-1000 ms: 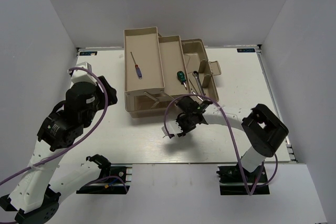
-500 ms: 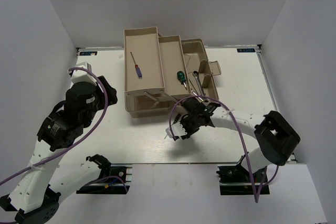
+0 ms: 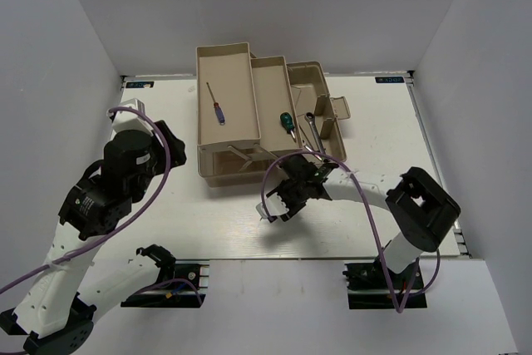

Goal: Sort the tools into containers

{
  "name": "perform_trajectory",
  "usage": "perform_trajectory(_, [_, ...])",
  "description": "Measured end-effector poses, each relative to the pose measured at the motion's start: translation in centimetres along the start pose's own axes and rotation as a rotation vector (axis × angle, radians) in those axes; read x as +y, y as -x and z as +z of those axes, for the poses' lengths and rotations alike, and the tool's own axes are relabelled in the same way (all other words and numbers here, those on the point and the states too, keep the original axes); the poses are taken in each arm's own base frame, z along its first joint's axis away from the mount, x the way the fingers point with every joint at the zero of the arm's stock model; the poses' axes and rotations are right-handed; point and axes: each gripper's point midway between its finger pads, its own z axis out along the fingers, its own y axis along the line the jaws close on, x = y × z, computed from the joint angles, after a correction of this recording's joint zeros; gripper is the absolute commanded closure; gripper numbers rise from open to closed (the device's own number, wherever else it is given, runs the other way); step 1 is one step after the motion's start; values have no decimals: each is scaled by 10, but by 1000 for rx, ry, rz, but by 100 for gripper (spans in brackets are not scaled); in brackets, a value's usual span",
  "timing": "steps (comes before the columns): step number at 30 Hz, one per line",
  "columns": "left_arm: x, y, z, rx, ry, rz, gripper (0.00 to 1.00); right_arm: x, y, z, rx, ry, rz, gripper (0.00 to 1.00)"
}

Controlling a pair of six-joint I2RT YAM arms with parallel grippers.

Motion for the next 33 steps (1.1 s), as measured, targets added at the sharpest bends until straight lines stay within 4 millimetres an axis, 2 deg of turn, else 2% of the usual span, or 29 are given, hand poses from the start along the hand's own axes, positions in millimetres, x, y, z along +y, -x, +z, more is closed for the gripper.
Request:
perform_trajectory(5, [2, -2, -1, -1, 0, -9, 27, -21, 6, -1, -8, -42, -38, 51])
perform_trajectory(15, [4, -4, -3, -3, -1, -17, 27, -25, 9, 0, -22, -33, -108, 52])
perform_trajectory(24, [5, -5, -4, -6, -3, -22, 27, -45, 9, 8, -18, -1, -180, 55])
perform_trajectory(33, [8, -3, -11, -23, -12, -37, 27, -30, 11, 5, -28, 121, -265, 57])
